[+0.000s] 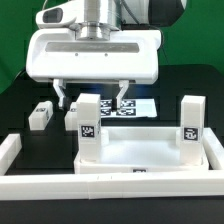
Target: Assemble desk
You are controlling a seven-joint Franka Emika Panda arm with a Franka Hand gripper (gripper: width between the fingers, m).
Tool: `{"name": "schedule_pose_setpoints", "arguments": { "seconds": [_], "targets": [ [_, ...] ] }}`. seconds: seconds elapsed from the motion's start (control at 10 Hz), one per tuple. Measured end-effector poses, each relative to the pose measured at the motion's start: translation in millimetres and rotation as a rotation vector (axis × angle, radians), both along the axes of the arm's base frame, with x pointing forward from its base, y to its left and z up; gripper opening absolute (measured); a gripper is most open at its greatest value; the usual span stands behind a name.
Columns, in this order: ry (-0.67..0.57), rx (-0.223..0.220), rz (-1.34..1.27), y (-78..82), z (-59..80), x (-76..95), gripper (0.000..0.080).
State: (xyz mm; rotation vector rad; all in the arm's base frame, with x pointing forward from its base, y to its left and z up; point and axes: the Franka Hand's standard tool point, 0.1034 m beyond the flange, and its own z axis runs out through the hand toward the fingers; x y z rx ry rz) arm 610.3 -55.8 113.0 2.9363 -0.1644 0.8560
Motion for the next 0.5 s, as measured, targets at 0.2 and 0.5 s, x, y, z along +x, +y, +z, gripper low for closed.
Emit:
{"name": "schedule_pose_setpoints", "arguments": {
  "seconds": [0.2,0.5],
  "targets": [
    [0.002,0.001,0.001,0.1,0.3,0.5,0.0649],
    [0.121,0.083,0.005,-8.4,23.6,10.8,0.0649]
  ]
}}
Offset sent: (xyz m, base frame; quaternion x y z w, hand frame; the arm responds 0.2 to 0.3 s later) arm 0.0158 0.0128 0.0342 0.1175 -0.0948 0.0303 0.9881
